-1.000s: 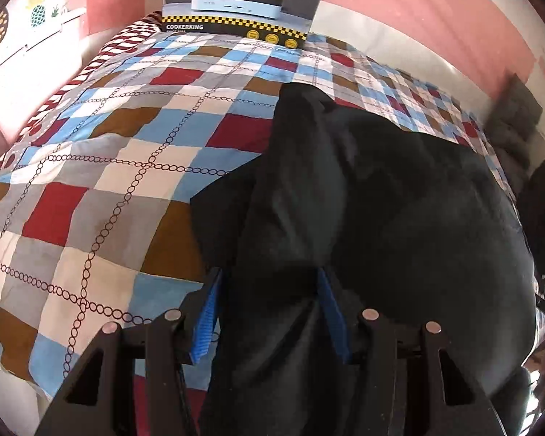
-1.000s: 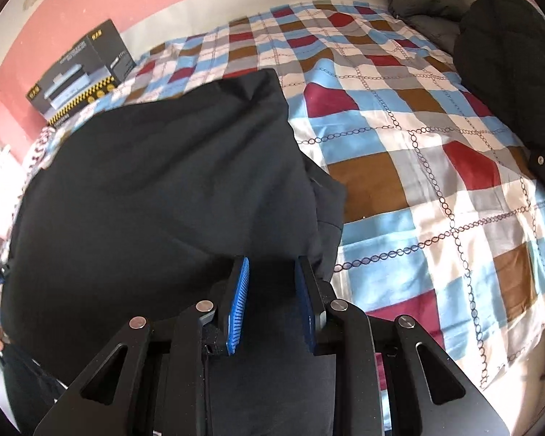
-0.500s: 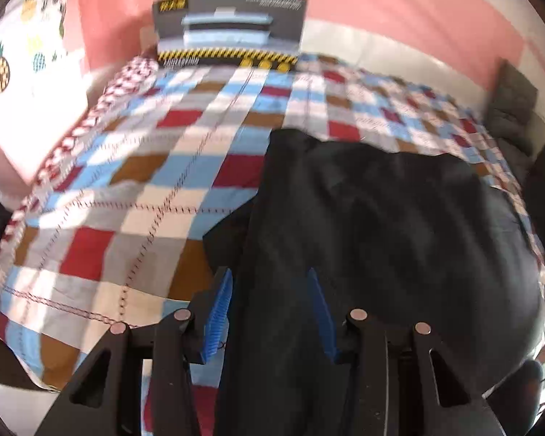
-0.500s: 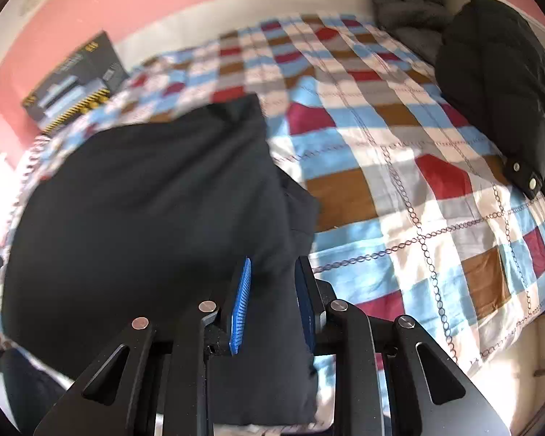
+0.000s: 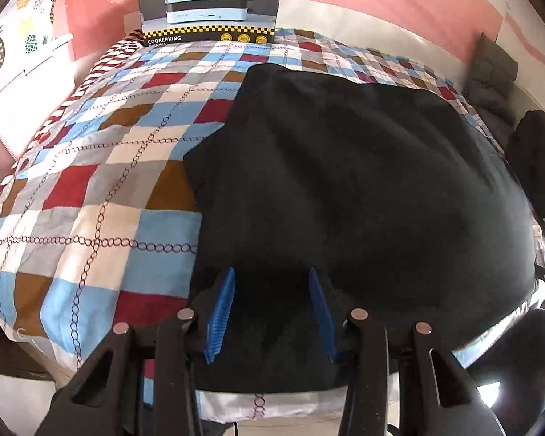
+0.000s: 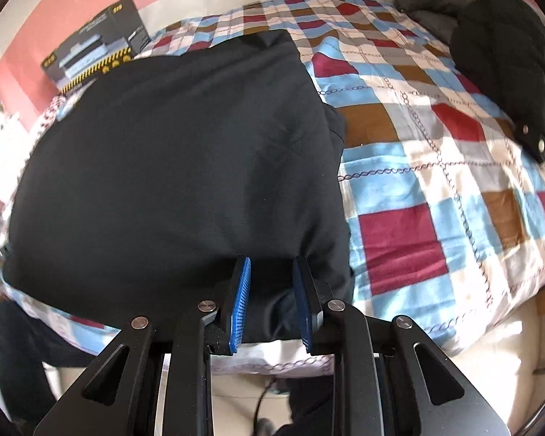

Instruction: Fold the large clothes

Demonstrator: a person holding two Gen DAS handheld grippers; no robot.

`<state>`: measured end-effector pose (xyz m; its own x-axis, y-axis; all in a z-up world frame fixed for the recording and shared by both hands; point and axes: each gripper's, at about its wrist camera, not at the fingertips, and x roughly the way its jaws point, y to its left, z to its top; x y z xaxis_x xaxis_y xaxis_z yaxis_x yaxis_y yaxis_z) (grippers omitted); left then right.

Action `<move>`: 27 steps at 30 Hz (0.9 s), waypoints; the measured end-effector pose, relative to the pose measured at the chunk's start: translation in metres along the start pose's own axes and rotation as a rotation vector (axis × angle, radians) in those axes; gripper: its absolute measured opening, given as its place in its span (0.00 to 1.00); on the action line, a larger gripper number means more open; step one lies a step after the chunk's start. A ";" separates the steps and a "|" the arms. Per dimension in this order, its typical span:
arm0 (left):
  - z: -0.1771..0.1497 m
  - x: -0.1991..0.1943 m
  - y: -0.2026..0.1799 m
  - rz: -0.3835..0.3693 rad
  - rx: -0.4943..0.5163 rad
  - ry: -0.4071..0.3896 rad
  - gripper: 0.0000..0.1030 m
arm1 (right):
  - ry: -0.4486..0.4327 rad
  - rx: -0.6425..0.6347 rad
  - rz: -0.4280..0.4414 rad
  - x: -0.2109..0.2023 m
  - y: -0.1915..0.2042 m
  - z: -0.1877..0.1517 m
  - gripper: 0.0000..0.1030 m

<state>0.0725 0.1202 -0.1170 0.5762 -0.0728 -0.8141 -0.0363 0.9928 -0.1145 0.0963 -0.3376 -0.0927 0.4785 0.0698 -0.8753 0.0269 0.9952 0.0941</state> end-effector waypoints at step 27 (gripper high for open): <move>0.136 0.095 -0.001 -0.018 -0.025 -0.019 0.41 | -0.072 0.015 0.021 0.070 -0.001 0.138 0.23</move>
<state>0.2383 0.1249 -0.1166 0.5926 -0.0881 -0.8006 -0.0465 0.9886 -0.1432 0.2509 -0.3434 -0.0890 0.5406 0.0854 -0.8369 0.0287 0.9924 0.1199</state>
